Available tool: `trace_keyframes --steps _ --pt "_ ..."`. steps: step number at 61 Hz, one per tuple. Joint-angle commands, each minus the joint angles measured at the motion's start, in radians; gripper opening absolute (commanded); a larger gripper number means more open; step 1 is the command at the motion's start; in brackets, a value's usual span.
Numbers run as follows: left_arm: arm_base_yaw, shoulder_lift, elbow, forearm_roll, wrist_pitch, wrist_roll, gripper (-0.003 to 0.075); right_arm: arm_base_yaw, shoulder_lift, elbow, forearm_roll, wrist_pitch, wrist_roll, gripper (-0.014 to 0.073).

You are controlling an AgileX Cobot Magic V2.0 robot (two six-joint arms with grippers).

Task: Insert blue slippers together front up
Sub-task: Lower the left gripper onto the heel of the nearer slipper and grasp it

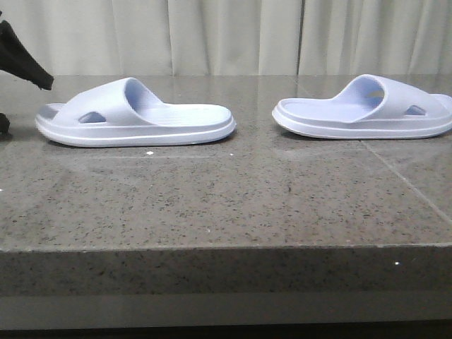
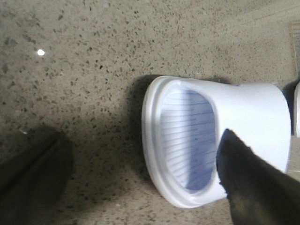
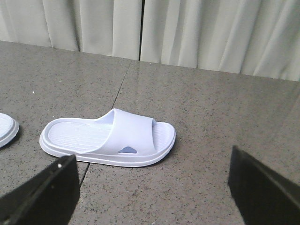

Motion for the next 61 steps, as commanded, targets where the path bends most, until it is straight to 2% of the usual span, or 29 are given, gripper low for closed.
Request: trace_keyframes --steps 1,7,12,50,61 --pt "0.001 -0.024 -0.016 -0.013 0.005 -0.001 0.0507 -0.006 0.013 -0.035 -0.015 -0.072 -0.006 0.0663" --pt "0.001 -0.019 -0.016 -0.013 0.005 -0.001 0.0454 -0.006 0.013 -0.035 -0.015 -0.072 -0.006 0.0663" --pt "-0.001 -0.017 -0.016 -0.013 0.007 -0.001 0.0442 -0.006 0.013 -0.035 -0.015 -0.072 -0.006 0.0663" --pt "-0.063 0.04 -0.016 0.002 -0.006 -0.001 0.0437 -0.006 0.013 -0.035 -0.015 -0.072 -0.006 0.0663" --pt "-0.088 0.061 -0.016 0.002 0.003 -0.001 0.0363 -0.006 0.013 -0.035 -0.015 -0.072 -0.006 0.0663"
